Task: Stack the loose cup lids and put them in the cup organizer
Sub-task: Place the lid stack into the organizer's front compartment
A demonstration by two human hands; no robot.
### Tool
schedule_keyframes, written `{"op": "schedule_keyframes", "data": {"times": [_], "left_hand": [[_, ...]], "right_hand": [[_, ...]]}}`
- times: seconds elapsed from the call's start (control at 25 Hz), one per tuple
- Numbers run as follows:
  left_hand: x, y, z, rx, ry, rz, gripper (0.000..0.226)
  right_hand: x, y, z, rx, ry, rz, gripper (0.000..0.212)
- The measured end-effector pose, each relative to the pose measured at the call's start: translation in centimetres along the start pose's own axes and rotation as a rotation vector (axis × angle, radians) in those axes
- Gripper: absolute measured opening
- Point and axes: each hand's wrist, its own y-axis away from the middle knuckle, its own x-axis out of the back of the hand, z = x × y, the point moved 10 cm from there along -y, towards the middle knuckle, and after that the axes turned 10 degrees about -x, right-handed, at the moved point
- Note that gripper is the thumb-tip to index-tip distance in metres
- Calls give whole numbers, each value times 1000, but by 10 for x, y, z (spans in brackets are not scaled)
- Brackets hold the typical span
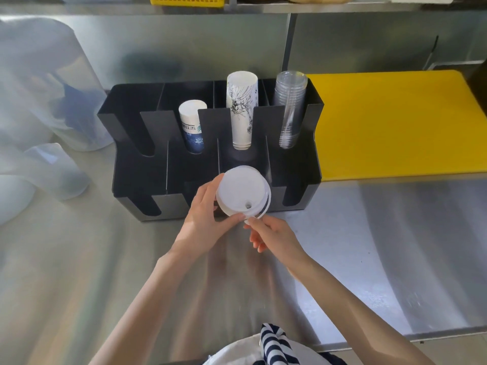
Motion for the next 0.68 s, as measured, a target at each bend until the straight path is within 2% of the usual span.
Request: {"op": "schedule_keyframes", "data": {"times": [0.32, 0.68], "left_hand": [[21, -45, 3, -16, -137, -48, 81], [15, -74, 2, -51, -275, -90, 78]], "right_hand": [[-5, -33, -30, -39, -65, 23, 25], [-10, -52, -26, -164, -219, 3, 24]]}}
